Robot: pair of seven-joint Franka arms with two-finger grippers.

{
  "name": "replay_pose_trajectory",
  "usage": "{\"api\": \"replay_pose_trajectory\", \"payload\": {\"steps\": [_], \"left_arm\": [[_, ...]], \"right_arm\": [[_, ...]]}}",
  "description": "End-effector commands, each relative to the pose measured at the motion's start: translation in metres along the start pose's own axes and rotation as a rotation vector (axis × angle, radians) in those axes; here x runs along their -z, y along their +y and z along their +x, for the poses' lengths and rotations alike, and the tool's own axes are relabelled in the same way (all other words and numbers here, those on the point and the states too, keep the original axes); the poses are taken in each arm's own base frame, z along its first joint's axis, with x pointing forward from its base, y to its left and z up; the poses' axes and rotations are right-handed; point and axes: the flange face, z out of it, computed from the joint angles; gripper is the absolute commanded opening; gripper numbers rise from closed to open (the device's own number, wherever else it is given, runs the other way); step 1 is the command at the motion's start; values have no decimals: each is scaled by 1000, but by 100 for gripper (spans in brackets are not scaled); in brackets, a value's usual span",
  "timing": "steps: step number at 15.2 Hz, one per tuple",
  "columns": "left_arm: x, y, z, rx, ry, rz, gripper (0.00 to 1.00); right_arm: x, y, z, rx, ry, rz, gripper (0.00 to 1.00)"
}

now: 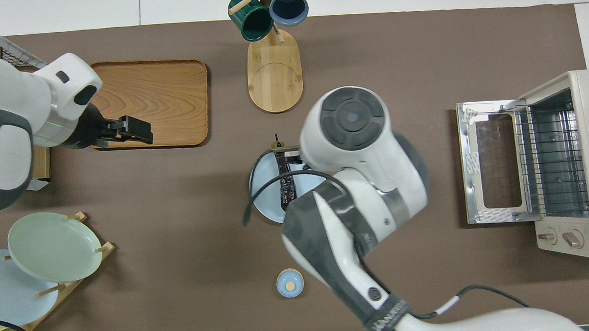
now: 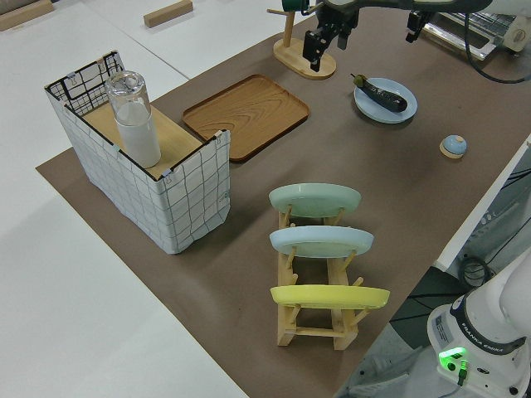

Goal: Put eggplant into oven
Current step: 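Take the eggplant with the right gripper while the left gripper withdraws, then carry the eggplant with the right gripper to the open oven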

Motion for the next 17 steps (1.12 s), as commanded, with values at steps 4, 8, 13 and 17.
{"api": "replay_pose_trajectory", "payload": {"steps": [4,8,13,17], "left_arm": [[37,-52,-3,17,-19,96,100],[78,-55,-30,26,-40,122,100],[94,-47,-63,17,-63,130,100],[81,-38,-68,-12,-78,151,100]], "right_arm": [[-74,-94,-10,-16,92,52,50],[-96,-84,-34,58,90,4,50],[-125,-73,-59,78,114,36,50],[-129,-74,-64,86,112,40,50]]}}
